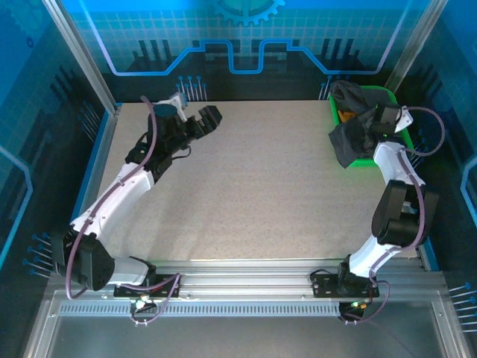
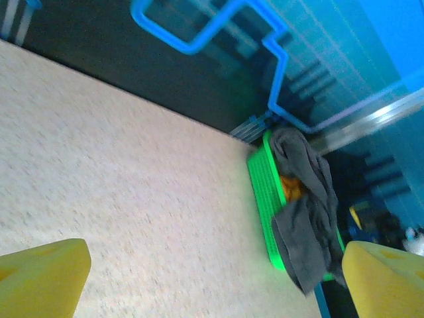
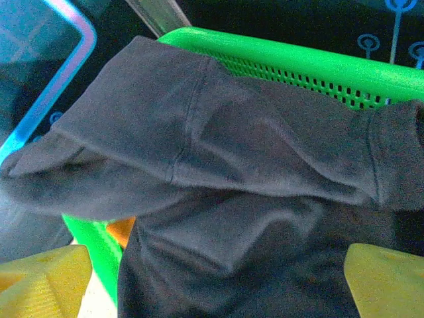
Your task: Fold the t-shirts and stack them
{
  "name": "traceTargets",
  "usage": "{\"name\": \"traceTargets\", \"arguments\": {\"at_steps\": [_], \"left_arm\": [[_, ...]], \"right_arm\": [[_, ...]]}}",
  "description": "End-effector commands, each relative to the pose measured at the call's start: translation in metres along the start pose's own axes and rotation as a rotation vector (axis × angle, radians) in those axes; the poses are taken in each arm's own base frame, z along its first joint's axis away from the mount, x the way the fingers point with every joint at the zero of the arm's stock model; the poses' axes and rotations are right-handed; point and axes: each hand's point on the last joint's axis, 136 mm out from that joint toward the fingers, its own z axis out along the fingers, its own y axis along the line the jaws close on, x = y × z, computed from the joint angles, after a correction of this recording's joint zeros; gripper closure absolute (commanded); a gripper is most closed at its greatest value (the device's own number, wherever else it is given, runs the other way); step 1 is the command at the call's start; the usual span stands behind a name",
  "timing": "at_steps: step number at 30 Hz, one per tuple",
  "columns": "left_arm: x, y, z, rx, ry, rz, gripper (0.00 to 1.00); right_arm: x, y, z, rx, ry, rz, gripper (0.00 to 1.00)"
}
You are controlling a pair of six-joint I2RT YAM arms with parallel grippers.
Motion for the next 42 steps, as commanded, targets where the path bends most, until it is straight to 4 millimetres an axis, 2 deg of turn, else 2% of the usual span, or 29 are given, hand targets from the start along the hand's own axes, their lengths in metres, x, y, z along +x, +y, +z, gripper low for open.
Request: {"name": "traceTargets", "arguments": {"at_steps": [1, 4, 6, 7, 9, 12, 13, 18, 23, 25, 28, 31, 33, 36, 38, 40, 42], "left_arm": [[0.021, -0.013, -0.016, 0.041, 0.068, -0.025, 0.02], [0.032, -0.014, -0.019, 0.050, 0.097, -0.026, 0.03], [0.036, -0.013, -0.021, 0.045, 0.109, -0.026, 0.05], [0.037, -0.012, -0.021, 0.042, 0.111, -0.022, 0.06], [0.038, -0.011, -0.022, 0.036, 0.115, -0.019, 0.07], [0.038, -0.012, -0.022, 0.040, 0.119, -0.017, 0.10], [0.038, -0.012, -0.021, 0.041, 0.119, -0.017, 0.11], [0.043, -0.011, -0.014, 0.047, 0.139, -0.023, 0.13], [0.049, -0.011, -0.005, 0.065, 0.166, -0.043, 0.13], [0.052, -0.009, -0.003, 0.062, 0.175, -0.051, 0.13], [0.054, -0.007, -0.001, 0.059, 0.182, -0.058, 0.13], [0.055, -0.007, 0.001, 0.060, 0.188, -0.060, 0.13], [0.054, -0.006, 0.002, 0.052, 0.187, -0.055, 0.13], [0.049, -0.004, 0.001, 0.019, 0.173, -0.039, 0.14], [0.044, -0.004, -0.001, 0.004, 0.161, -0.018, 0.13], [0.039, -0.002, -0.005, -0.026, 0.147, 0.003, 0.13], [0.032, 0.005, -0.011, -0.087, 0.126, 0.021, 0.12]], "right_arm": [[-0.002, 0.002, 0.032, -0.033, 0.012, 0.134, 0.01], [0.014, 0.005, 0.065, -0.063, 0.092, 0.159, 0.05], [0.027, 0.010, 0.080, -0.081, 0.157, 0.178, 0.16], [0.033, 0.012, 0.085, -0.083, 0.185, 0.188, 0.25], [0.033, 0.016, 0.082, -0.102, 0.182, 0.207, 0.54], [0.020, 0.026, 0.055, -0.164, 0.085, 0.249, 0.97], [0.017, 0.028, 0.044, -0.169, 0.060, 0.263, 1.00], [-0.001, 0.040, -0.027, -0.206, -0.041, 0.283, 1.00], [0.002, 0.068, -0.082, -0.371, -0.040, 0.289, 1.00], [0.004, 0.085, -0.107, -0.439, -0.027, 0.270, 1.00], [-0.006, 0.115, -0.152, -0.541, -0.046, 0.223, 1.00], [-0.028, 0.154, -0.198, -0.652, -0.085, 0.178, 1.00], [-0.049, 0.179, -0.230, -0.721, -0.131, 0.166, 1.00], [-0.082, 0.209, -0.276, -0.822, -0.201, 0.197, 1.00], [-0.094, 0.228, -0.305, -0.882, -0.229, 0.197, 1.00], [-0.095, 0.246, -0.329, -0.934, -0.232, 0.198, 1.00], [-0.082, 0.261, -0.346, -0.960, -0.210, 0.190, 1.00]]}}
